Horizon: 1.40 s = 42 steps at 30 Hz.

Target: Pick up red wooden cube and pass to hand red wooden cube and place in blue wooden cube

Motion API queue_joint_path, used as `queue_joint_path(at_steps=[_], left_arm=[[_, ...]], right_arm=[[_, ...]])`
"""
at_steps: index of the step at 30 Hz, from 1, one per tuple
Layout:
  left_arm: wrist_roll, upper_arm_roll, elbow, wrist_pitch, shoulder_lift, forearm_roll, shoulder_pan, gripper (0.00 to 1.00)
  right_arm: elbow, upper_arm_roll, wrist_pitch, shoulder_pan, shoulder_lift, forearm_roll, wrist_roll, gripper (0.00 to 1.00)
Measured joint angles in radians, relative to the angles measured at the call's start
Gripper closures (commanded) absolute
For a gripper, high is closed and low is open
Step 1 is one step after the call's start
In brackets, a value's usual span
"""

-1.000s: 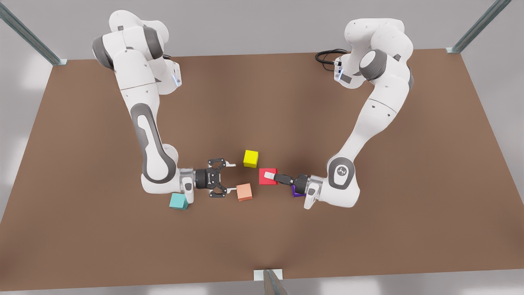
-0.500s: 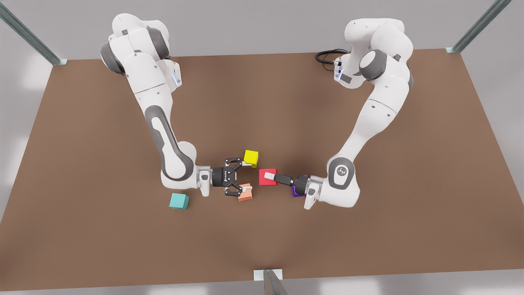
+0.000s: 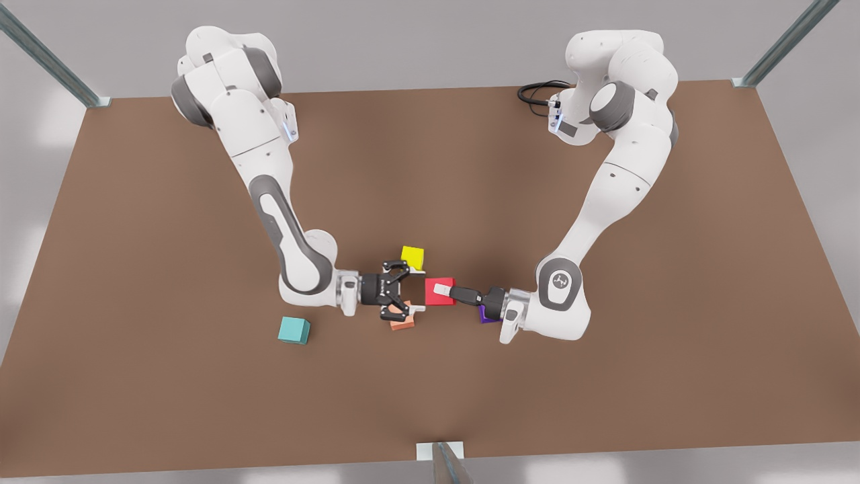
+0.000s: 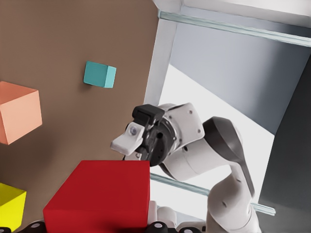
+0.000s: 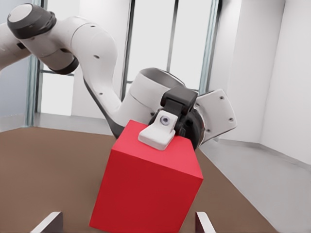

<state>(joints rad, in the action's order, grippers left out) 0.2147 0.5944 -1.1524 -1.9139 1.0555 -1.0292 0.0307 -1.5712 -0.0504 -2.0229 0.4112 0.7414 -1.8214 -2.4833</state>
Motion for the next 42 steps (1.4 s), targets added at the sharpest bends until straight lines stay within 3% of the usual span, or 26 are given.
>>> queue_joint_path(at_steps=[27, 29, 30, 31, 33, 34, 35, 42], left_arm=[[0.002, 0.001, 0.000, -0.011, 0.003, -0.001, 0.001, 0.29], [0.002, 0.001, 0.000, -0.012, 0.004, -0.001, 0.001, 0.29], [0.002, 0.001, 0.000, -0.012, 0.004, -0.001, 0.001, 0.29], [0.002, 0.001, 0.000, -0.012, 0.004, 0.000, 0.001, 0.29], [0.001, 0.001, 0.000, -0.013, 0.005, 0.000, 0.001, 0.27], [0.001, 0.001, 0.000, -0.013, 0.005, 0.000, 0.001, 0.06], [0.001, 0.001, 0.000, -0.012, 0.004, -0.002, 0.001, 0.00], [0.002, 0.001, 0.000, 0.019, -0.004, 0.038, -0.101, 0.00]], right_arm=[[0.092, -0.110, -0.157, 0.000, 0.041, -0.013, -0.081, 0.00], [0.094, -0.115, -0.169, 0.000, 0.041, -0.010, -0.079, 0.29], [0.094, -0.115, -0.173, 0.000, 0.041, -0.004, -0.075, 0.54], [0.095, -0.116, -0.177, 0.000, 0.041, 0.001, -0.070, 0.59], [0.095, -0.116, -0.184, -0.001, 0.040, 0.006, -0.063, 0.59], [0.095, -0.116, -0.186, -0.002, 0.040, 0.008, -0.059, 0.59], [0.095, -0.116, -0.188, -0.003, 0.040, 0.009, -0.056, 0.59], [0.095, -0.116, -0.193, -0.008, 0.039, 0.011, -0.037, 0.58]])
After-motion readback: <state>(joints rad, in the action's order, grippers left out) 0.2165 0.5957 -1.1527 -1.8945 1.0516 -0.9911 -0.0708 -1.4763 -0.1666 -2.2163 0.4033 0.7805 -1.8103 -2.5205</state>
